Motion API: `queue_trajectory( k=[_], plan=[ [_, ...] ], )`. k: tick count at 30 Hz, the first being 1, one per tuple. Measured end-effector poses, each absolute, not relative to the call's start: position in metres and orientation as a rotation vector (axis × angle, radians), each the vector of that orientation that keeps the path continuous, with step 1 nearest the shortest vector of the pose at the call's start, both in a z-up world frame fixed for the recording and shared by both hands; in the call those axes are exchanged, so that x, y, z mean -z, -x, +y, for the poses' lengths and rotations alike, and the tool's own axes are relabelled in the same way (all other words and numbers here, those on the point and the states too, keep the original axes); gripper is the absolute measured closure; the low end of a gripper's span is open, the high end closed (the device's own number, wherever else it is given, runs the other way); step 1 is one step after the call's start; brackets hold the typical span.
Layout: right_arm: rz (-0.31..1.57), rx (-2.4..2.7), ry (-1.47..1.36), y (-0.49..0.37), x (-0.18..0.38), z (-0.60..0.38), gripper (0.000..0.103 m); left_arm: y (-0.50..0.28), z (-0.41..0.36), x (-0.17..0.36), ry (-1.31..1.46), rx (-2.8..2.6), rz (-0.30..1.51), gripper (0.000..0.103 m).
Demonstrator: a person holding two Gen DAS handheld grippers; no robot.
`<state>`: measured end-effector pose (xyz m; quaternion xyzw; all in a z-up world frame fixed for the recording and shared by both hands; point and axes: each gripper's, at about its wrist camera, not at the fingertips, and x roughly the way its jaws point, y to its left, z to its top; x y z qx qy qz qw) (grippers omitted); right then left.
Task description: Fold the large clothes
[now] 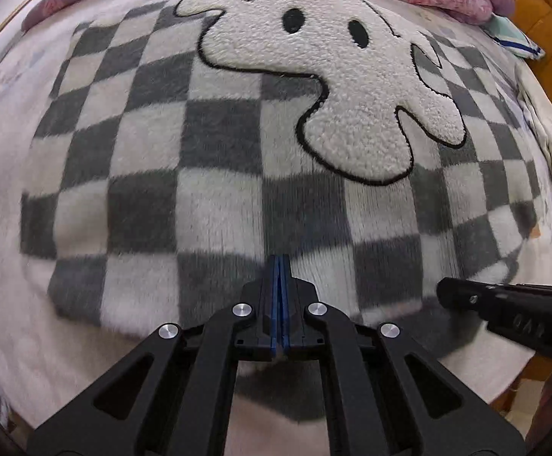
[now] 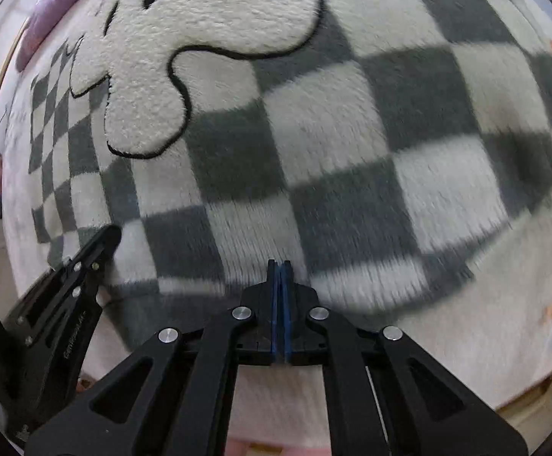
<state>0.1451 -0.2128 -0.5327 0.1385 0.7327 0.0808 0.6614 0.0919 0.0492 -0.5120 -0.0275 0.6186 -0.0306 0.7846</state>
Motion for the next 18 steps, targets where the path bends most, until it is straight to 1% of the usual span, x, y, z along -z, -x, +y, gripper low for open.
queue_trajectory(
  k=[1,2,3,4,5,7,8,10,12,14,18],
  plan=[
    [1.66,-0.186,-0.336,-0.149,0.527,-0.218,0.09,-0.095,0.051,0.509,0.074,0.056,1.353,0.097],
    [1.652,-0.186,-0.334,-0.153,0.519,-0.223,0.066,-0.098,0.052,0.506,0.084,0.035,1.373,0.084],
    [1.642,-0.18,-0.321,-0.157,0.513,-0.227,0.047,-0.101,0.053,0.502,0.092,0.024,1.376,0.073],
    [1.617,-0.157,-0.298,-0.161,0.504,-0.233,0.017,-0.103,0.053,0.498,0.096,0.018,1.366,0.054],
    [1.579,-0.135,-0.286,-0.161,0.493,-0.24,0.013,-0.104,0.053,0.491,0.087,0.003,1.341,0.044],
    [1.533,-0.152,-0.309,-0.169,0.478,-0.255,0.013,-0.111,0.052,0.482,0.076,0.001,1.328,0.041],
    [1.536,-0.161,-0.313,-0.172,0.475,-0.26,0.013,-0.115,0.052,0.48,0.07,-0.006,1.337,0.036],
    [1.525,-0.158,-0.289,-0.177,0.468,-0.272,0.013,-0.121,0.052,0.476,0.066,-0.016,1.337,0.033],
    [1.496,-0.162,-0.288,-0.187,0.462,-0.285,0.012,-0.126,0.052,0.47,0.058,-0.024,1.335,0.029],
    [1.436,-0.165,-0.353,-0.194,0.452,-0.306,0.012,-0.134,0.053,0.462,0.052,-0.039,1.32,0.023],
    [1.314,-0.213,-0.456,-0.206,0.439,-0.333,0.012,-0.146,0.055,0.454,0.033,-0.057,1.309,0.023]
  ],
)
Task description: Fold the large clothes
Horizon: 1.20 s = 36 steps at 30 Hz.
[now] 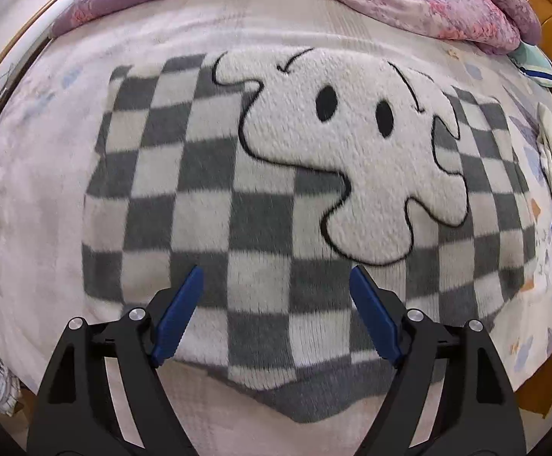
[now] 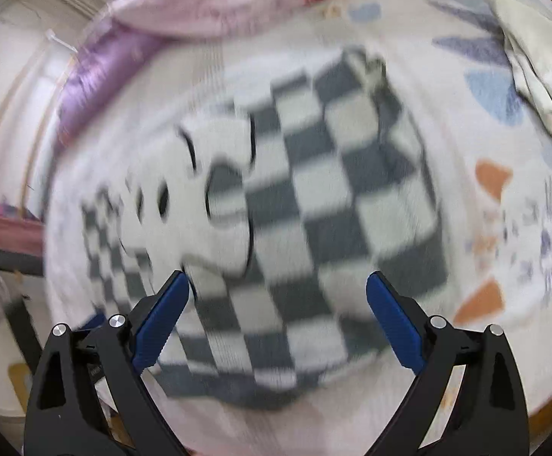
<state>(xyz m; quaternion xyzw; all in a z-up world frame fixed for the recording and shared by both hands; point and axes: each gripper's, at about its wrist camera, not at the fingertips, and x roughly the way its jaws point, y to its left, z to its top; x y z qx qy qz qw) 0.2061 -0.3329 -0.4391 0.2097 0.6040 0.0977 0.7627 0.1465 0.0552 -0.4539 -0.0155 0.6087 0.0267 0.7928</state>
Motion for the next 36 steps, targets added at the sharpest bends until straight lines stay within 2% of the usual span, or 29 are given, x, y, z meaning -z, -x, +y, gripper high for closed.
queue_trajectory(
  k=[3,5,13,17,20,26,27,30,33,36],
  plan=[
    [1.267,-0.251,-0.445,-0.238,0.436,-0.356,0.012,-0.154,0.06,0.443,0.039,-0.073,1.277,0.023],
    [1.294,-0.241,-0.373,-0.26,0.44,-0.358,0.012,-0.166,0.058,0.441,0.025,-0.086,1.26,0.014],
    [1.36,-0.275,-0.219,-0.332,0.464,-0.392,0.012,-0.226,0.038,0.436,-0.03,-0.052,1.204,0.014],
    [1.375,-0.299,-0.228,-0.367,0.486,-0.408,0.012,-0.262,0.034,0.432,0.03,-0.041,1.19,0.014],
    [1.41,-0.282,-0.135,-0.391,0.51,-0.407,0.015,-0.284,0.024,0.43,-0.043,-0.063,1.163,0.014],
    [1.417,-0.469,-0.371,-0.414,0.538,-0.407,0.016,-0.313,0.005,0.431,-0.058,-0.019,1.178,0.014],
    [1.443,-0.524,-0.447,-0.416,0.548,-0.404,0.014,-0.316,0.001,0.432,-0.073,-0.011,1.182,0.014],
    [1.456,-0.531,-0.439,-0.414,0.56,-0.395,0.008,-0.324,-0.01,0.437,-0.094,0.008,1.199,0.014],
    [1.456,-0.613,-0.675,-0.4,0.569,-0.409,0.008,-0.327,-0.016,0.443,-0.065,0.034,1.216,0.014],
    [1.509,-0.684,-0.766,-0.382,0.575,-0.414,0.008,-0.327,-0.021,0.447,-0.085,0.055,1.223,0.014]
  ],
)
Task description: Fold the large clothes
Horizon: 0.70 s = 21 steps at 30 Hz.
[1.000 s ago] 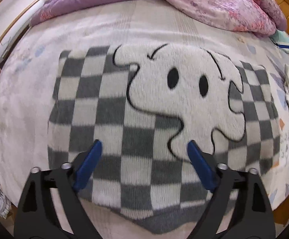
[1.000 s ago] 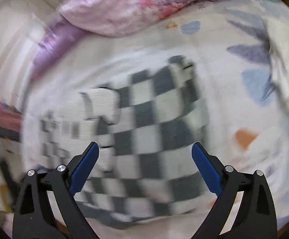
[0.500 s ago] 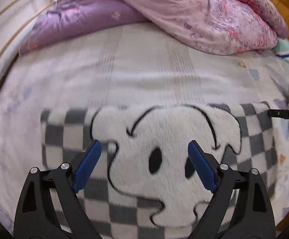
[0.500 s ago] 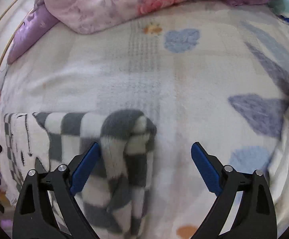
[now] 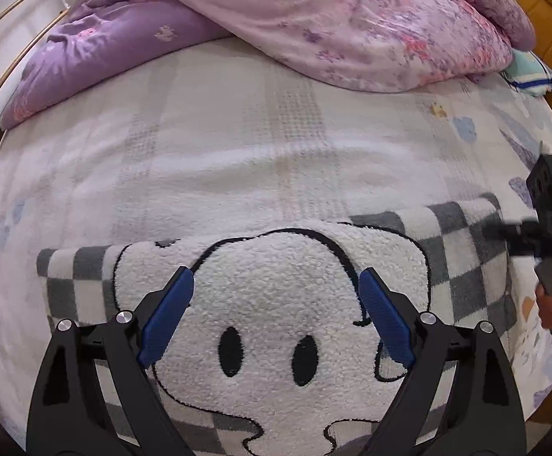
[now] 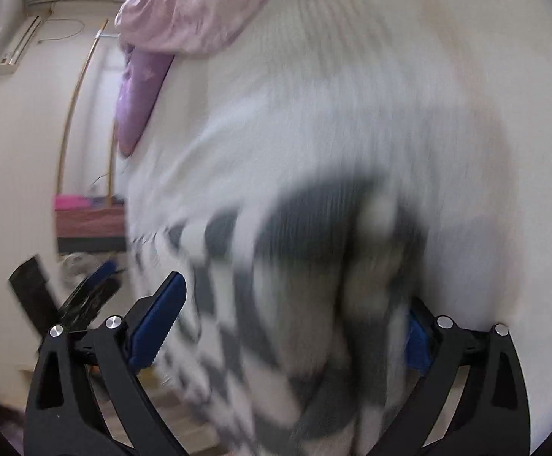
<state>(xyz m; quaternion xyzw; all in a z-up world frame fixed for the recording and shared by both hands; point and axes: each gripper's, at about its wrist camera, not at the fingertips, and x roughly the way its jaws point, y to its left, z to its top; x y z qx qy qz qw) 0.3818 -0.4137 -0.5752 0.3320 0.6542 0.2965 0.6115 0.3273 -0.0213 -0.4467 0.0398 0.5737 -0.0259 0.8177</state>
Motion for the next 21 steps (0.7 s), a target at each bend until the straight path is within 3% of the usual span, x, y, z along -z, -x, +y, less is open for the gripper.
queue_trajectory(
  k=[5,8,9,10,11,12,13,14,15,16,21],
  plan=[
    [1.568,-0.71,-0.512,-0.324,0.558,-0.38,0.008,-0.328,-0.022,0.455,-0.077,0.053,1.258,0.014],
    [1.569,-0.594,-0.565,-0.304,0.552,-0.383,0.009,-0.329,-0.018,0.453,-0.057,0.065,1.266,0.014],
    [1.578,-0.559,-0.567,-0.299,0.549,-0.382,0.012,-0.331,-0.015,0.45,-0.035,0.079,1.269,0.014],
    [1.585,-0.517,-0.529,-0.292,0.543,-0.379,0.026,-0.333,-0.013,0.448,-0.014,0.089,1.269,0.015],
    [1.597,-0.468,-0.467,-0.287,0.538,-0.375,0.043,-0.335,-0.011,0.445,0.003,0.1,1.27,0.021],
    [1.608,-0.408,-0.422,-0.282,0.533,-0.374,0.047,-0.34,-0.007,0.442,0.04,0.124,1.277,0.029],
    [1.617,-0.367,-0.44,-0.279,0.529,-0.374,0.056,-0.346,-0.003,0.441,0.088,0.144,1.298,0.048],
    [1.617,-0.333,-0.469,-0.277,0.524,-0.375,0.061,-0.351,0.0,0.442,0.124,0.15,1.323,0.066],
    [1.616,-0.308,-0.466,-0.276,0.519,-0.373,0.062,-0.36,0.004,0.445,0.181,0.156,1.36,0.075],
    [1.611,-0.284,-0.431,-0.274,0.515,-0.368,0.063,-0.368,0.006,0.45,0.222,0.168,1.397,0.091],
    [1.642,-0.142,-0.292,-0.281,0.521,-0.341,0.059,-0.396,-0.008,0.483,0.128,0.174,1.552,0.102]
  ],
)
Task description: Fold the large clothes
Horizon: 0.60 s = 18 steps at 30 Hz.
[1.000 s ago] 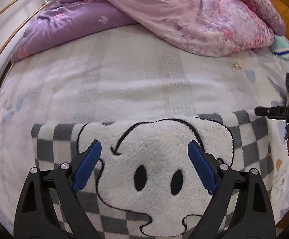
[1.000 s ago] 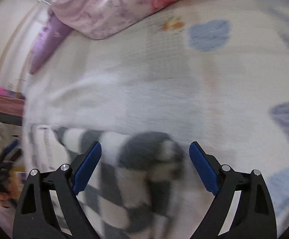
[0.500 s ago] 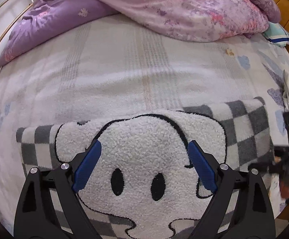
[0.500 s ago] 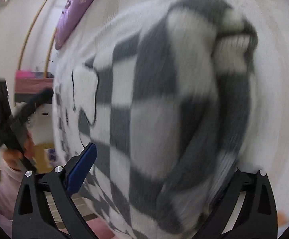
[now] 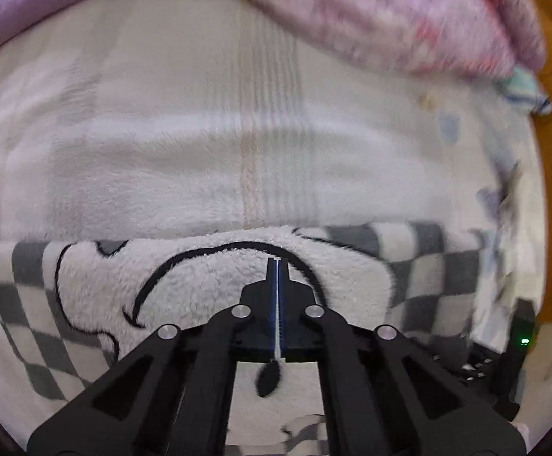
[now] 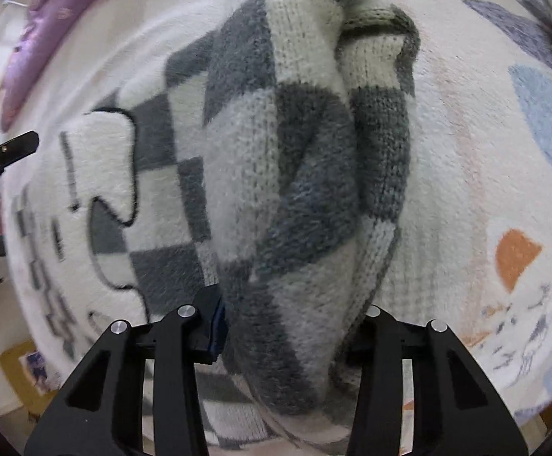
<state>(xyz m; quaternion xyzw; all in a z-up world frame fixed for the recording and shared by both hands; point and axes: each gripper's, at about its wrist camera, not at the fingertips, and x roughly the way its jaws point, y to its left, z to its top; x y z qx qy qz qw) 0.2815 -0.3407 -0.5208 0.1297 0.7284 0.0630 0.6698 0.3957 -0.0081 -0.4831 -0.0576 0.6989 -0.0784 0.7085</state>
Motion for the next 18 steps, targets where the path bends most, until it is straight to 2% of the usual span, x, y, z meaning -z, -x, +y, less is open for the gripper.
queue_trajectory(
  k=[5,10,15,18],
  plan=[
    [1.65,-0.127,-0.282,-0.289,0.529,-0.331,0.05,-0.416,-0.008,0.534,0.18,0.147,1.65,0.103],
    [1.667,-0.13,-0.331,-0.286,0.526,-0.333,0.05,-0.395,-0.039,0.512,-0.028,0.109,1.826,0.103],
    [1.67,-0.11,-0.295,-0.294,0.528,-0.318,0.047,-0.376,-0.027,0.548,0.136,0.068,1.861,0.101],
    [1.651,-0.124,-0.321,-0.295,0.531,-0.304,0.047,-0.381,-0.013,0.548,0.229,0.077,1.944,0.1]
  ],
)
